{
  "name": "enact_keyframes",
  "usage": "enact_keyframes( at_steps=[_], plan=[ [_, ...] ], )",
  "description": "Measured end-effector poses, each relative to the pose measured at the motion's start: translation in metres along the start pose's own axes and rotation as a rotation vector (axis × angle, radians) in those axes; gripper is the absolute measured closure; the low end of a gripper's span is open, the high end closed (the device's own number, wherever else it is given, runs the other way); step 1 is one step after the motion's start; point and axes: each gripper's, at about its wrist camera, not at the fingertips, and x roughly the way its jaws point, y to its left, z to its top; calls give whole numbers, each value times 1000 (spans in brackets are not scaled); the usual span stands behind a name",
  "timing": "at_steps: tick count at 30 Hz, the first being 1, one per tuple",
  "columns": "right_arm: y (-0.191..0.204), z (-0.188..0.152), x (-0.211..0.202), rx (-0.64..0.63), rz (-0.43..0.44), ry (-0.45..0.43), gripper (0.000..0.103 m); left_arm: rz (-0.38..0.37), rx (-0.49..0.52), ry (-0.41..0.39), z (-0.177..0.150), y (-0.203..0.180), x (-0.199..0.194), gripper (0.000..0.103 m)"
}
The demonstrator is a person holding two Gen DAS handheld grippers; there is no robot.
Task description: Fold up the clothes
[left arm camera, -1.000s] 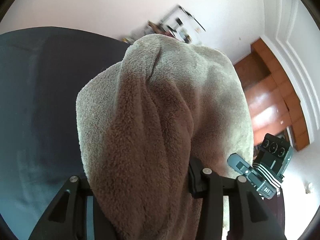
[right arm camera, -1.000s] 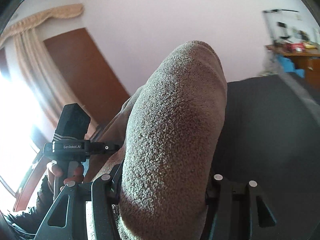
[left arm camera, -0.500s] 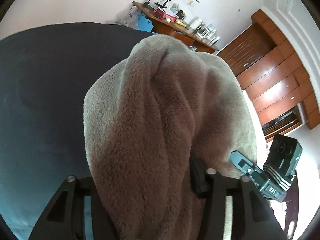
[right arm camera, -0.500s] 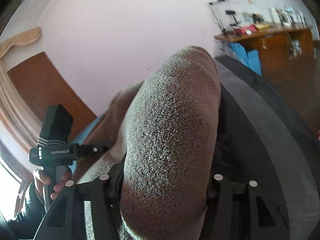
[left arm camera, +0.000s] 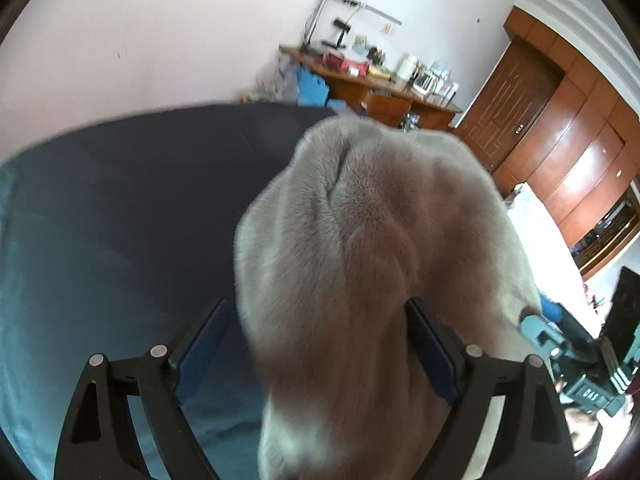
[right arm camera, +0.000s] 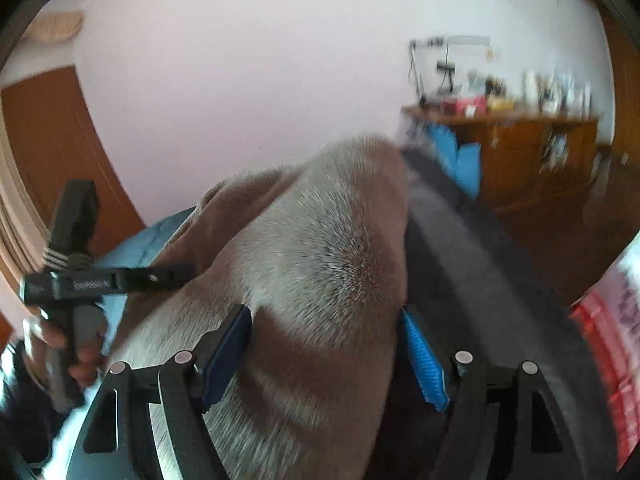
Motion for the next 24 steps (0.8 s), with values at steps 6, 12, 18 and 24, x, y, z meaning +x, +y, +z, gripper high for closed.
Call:
enact_keyframes(
  at_steps=[6, 12, 18, 24],
  plan=[
    [13, -23, -40, -122, -71, -41, 25, -65, 108, -28, -27, -9, -48, 12],
    [14, -50, -44, -184, -114, 11, 25, 11, 343, 46, -86, -21, -79, 12],
    [24, -63, -42, -189, -97, 34, 25, 89, 412, 58, -97, -26, -57, 12],
    [43, -57, -35, -224, -117, 29, 25, 164, 361, 41, -75, -16, -35, 12]
  ],
)
